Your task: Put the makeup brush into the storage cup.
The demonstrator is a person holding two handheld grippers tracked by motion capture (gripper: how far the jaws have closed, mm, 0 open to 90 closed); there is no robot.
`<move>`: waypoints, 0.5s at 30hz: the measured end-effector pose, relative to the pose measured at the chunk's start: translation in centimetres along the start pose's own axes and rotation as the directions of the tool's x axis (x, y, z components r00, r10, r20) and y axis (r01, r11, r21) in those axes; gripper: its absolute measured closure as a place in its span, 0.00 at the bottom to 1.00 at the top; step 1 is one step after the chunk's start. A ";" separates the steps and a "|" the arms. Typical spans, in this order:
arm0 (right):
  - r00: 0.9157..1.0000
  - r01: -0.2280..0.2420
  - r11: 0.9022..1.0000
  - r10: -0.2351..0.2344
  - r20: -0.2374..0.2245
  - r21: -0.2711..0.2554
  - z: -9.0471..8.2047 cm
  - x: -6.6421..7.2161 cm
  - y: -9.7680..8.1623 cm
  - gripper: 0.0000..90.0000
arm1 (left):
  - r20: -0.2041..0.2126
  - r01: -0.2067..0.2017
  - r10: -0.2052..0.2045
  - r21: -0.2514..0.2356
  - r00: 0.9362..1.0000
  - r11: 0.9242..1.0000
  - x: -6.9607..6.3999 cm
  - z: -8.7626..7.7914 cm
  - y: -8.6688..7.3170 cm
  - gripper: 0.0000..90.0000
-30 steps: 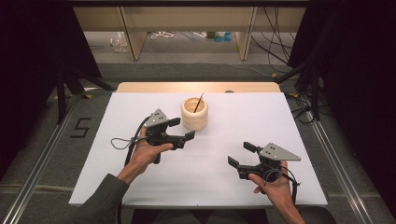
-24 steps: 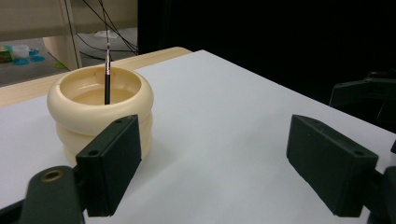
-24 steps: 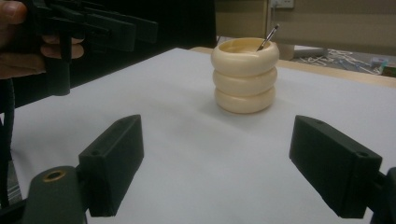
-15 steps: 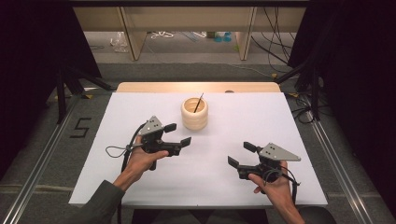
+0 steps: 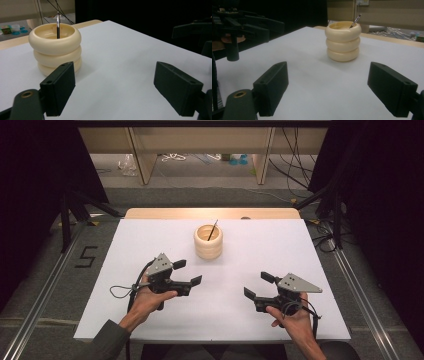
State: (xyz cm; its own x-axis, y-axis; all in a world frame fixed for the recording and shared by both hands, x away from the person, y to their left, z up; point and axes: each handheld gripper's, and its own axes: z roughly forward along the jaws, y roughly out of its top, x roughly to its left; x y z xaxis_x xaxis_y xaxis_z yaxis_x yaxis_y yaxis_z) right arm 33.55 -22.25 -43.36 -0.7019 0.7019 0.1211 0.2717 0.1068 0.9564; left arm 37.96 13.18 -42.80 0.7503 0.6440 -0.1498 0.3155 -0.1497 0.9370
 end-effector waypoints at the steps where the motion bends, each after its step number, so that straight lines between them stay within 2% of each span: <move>1: 1.000 -0.003 1.000 0.003 0.001 -0.001 0.0 0.0 0.0 0.19 | 0.000 0.002 -0.002 0.005 1.000 1.000 0.0 -0.1 -0.1 0.19; 6: 1.000 -0.001 1.000 0.001 0.002 -0.007 0.1 0.0 0.0 0.18 | -0.002 0.022 -0.022 0.005 1.000 1.000 -0.1 -0.9 -0.8 0.19; 8: 1.000 -0.011 1.000 0.011 0.008 0.009 -0.1 0.0 0.0 0.17 | -0.005 0.017 -0.017 0.008 1.000 1.000 -0.1 -1.2 -1.1 0.19; 14: 1.000 -0.004 1.000 0.004 0.022 0.008 0.0 0.1 0.0 0.17 | -0.016 0.016 -0.016 0.006 1.000 1.000 -0.2 -1.9 -1.5 0.19; 15: 1.000 -0.007 1.000 0.007 0.012 0.009 0.0 0.1 0.0 0.17 | -0.013 0.019 -0.019 0.006 1.000 1.000 -0.3 -1.9 -1.6 0.19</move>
State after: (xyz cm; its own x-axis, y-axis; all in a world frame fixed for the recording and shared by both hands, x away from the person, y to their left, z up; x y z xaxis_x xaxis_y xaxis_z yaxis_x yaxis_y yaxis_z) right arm 33.52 -22.18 -43.37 -0.6919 0.7111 0.1247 0.2828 0.1081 0.9531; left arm 36.11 14.67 -43.66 0.7366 0.6563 -0.1635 0.3334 -0.1420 0.9320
